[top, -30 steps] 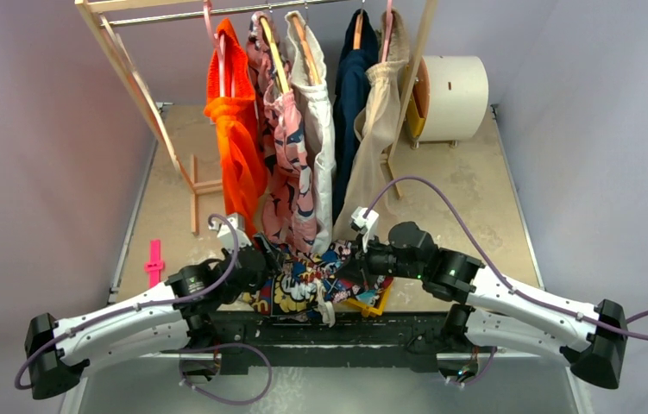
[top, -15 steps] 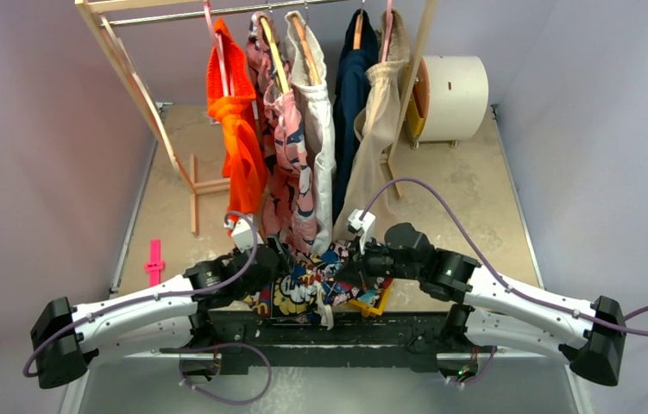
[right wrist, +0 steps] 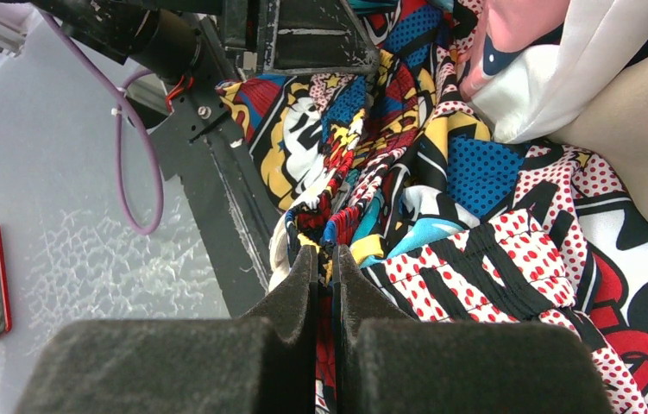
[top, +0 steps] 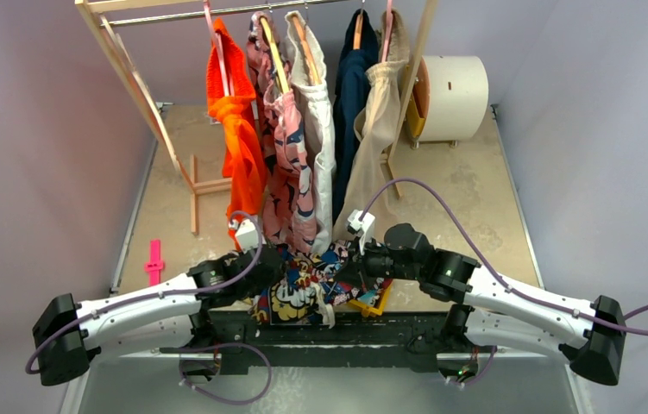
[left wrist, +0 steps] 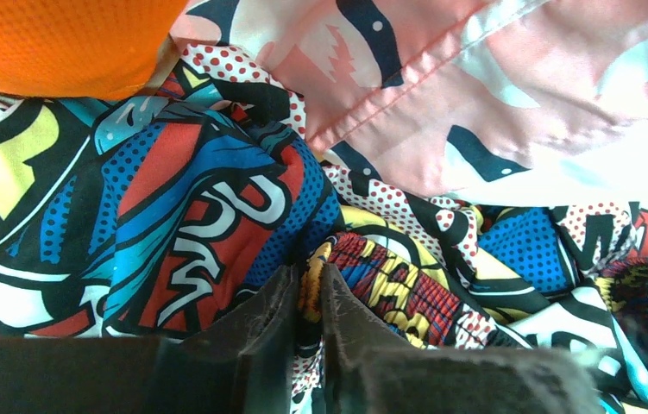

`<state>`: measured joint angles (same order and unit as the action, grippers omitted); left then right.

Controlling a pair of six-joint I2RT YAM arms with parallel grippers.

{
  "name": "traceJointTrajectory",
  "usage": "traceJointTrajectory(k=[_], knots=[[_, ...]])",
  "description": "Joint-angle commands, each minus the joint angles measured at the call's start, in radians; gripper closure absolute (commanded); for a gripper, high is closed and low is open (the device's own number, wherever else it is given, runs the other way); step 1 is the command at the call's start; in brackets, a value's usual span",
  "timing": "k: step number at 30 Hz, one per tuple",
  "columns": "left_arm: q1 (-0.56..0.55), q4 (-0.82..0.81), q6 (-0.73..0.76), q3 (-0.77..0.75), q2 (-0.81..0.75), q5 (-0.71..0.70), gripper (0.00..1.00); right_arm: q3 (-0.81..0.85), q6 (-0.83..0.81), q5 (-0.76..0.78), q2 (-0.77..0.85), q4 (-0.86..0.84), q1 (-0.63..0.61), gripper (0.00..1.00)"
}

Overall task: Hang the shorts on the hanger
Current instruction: Adjust the shorts at the center of the board.

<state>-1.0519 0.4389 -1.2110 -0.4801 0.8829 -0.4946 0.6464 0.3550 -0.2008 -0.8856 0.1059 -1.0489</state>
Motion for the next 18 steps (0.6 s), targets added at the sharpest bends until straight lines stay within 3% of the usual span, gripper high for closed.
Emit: traceJointTrajectory(k=[1,3,10,11,14,18], knots=[[0.004,-0.015,0.034,-0.029,-0.046,-0.001,0.92,0.004,-0.006,0.004,0.011,-0.039,-0.007,1.00],[0.003,-0.007,0.045,-0.031,-0.063,-0.001,1.00,0.004,-0.005,0.007,0.013,-0.041,-0.007,1.00],[0.003,0.003,0.166,-0.113,-0.158,-0.025,1.00,0.038,-0.005,0.020,0.022,-0.050,-0.007,1.00],[0.004,0.000,0.200,-0.137,-0.188,-0.035,1.00,0.052,-0.009,0.028,0.025,-0.051,-0.007,0.97],[0.004,-0.011,0.312,-0.228,-0.245,-0.066,1.00,0.132,-0.048,0.070,0.029,-0.024,-0.007,0.74],[0.003,-0.047,0.523,-0.398,-0.276,-0.102,1.00,0.296,-0.140,0.188,0.028,0.024,-0.008,0.59]])
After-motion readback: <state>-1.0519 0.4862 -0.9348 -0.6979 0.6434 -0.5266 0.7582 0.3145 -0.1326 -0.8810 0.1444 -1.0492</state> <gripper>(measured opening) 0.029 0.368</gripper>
